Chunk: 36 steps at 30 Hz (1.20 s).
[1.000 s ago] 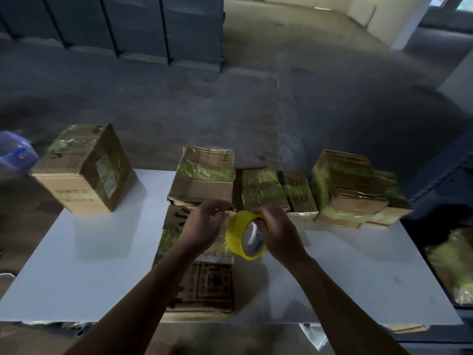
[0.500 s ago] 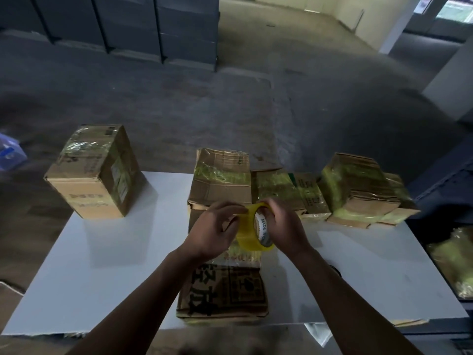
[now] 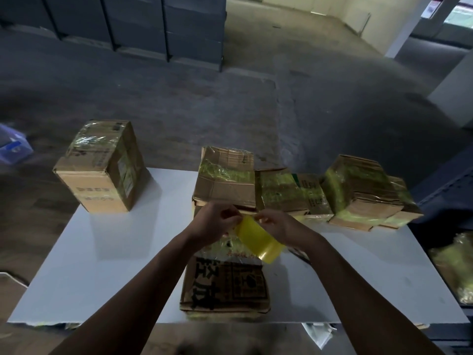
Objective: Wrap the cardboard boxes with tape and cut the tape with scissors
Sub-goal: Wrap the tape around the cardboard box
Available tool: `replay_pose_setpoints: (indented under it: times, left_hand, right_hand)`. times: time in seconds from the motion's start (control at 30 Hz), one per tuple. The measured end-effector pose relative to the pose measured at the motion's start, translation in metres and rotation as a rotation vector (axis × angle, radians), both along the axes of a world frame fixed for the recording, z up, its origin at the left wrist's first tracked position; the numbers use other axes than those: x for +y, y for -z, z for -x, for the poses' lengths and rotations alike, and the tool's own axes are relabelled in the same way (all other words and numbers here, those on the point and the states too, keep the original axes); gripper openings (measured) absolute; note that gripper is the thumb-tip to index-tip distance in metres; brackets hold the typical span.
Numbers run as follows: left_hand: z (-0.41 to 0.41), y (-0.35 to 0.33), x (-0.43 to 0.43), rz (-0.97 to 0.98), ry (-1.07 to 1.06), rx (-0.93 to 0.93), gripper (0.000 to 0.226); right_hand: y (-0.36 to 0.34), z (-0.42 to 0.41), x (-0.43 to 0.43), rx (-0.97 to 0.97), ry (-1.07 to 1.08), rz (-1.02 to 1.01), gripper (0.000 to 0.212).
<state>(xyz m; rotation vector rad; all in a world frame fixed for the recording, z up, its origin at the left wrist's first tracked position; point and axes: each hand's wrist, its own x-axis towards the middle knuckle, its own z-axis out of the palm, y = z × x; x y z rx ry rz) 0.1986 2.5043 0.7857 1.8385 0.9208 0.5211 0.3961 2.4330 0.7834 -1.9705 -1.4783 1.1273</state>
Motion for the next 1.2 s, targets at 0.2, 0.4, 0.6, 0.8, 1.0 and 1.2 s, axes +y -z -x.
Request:
replay_pose_setpoints:
  times: [0.2, 0.4, 0.6, 0.8, 1.0, 1.2]
  left_hand:
    - [0.013, 0.005, 0.001, 0.411, -0.371, -0.133, 0.008]
    - [0.024, 0.002, -0.008, 0.728, -0.49, -0.322, 0.025]
    - [0.028, 0.011, -0.018, 0.703, -0.578, -0.241, 0.035]
    - [0.052, 0.018, -0.008, 0.543, -0.697, -0.138, 0.023]
    - [0.065, 0.035, -0.007, 0.565, -0.669, -0.121, 0.023]
    - [0.081, 0.052, -0.002, 0.689, -0.717, -0.084, 0.022]
  right_hand:
    - [-0.006, 0.001, -0.01, 0.419, 0.13, 0.012, 0.052]
    - [0.001, 0.027, 0.0, 0.456, 0.176, -0.11, 0.062]
    - [-0.003, 0.042, 0.009, 0.365, 0.146, -0.315, 0.039]
    - [-0.004, 0.033, 0.011, 0.099, 0.091, -0.312, 0.032]
    - [-0.01, 0.049, 0.018, -0.227, -0.027, -0.235, 0.06]
    - [-0.013, 0.082, 0.025, -0.421, -0.09, -0.205, 0.051]
